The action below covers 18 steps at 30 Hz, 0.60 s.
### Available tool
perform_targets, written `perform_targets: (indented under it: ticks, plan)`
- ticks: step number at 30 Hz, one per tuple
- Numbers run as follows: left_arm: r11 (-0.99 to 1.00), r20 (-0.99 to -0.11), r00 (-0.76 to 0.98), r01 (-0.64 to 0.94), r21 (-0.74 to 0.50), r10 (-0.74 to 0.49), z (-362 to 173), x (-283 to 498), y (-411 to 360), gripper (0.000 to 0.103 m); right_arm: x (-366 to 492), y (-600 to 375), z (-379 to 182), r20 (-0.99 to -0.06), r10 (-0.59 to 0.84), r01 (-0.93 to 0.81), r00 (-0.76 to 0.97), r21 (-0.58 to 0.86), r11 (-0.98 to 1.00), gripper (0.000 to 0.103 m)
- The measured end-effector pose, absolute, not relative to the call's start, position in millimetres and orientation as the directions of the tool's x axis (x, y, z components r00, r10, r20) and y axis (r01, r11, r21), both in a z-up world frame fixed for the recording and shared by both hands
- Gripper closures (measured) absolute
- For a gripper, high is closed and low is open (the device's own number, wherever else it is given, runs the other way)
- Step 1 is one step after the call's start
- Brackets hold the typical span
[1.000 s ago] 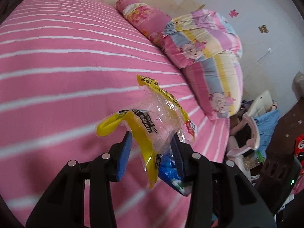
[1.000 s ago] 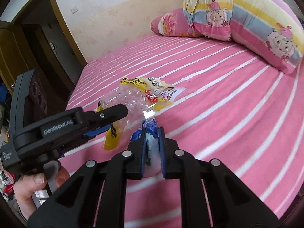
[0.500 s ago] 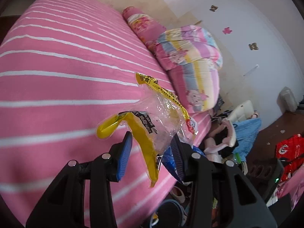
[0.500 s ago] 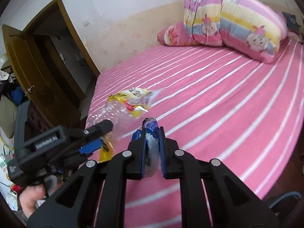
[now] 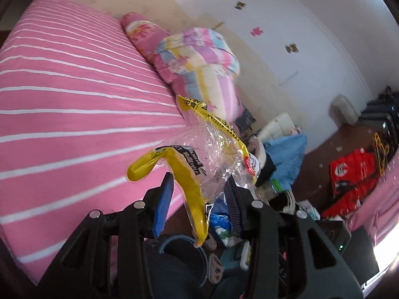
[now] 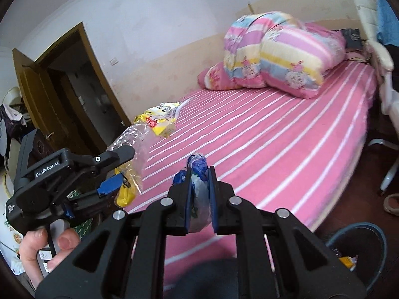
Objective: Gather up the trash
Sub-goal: 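Carry the wrapper and tissue pack with both tools over the trash bin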
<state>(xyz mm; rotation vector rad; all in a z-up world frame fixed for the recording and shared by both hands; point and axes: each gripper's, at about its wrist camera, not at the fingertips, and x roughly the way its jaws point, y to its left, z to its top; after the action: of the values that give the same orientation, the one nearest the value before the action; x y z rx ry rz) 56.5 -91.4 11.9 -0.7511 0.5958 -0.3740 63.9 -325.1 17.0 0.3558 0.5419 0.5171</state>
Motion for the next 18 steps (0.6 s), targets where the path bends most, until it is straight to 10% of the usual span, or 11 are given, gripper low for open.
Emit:
perform_targets:
  ticks: [18]
  plan:
    - [0.705,-0.536,0.495,0.26,-0.66,-0.684,-39.9,82.1,-265.3,0.063,10.8,-484.2,-51.5,-0.531,0.297,-0.059,0.794,0.418,0.906,0.09]
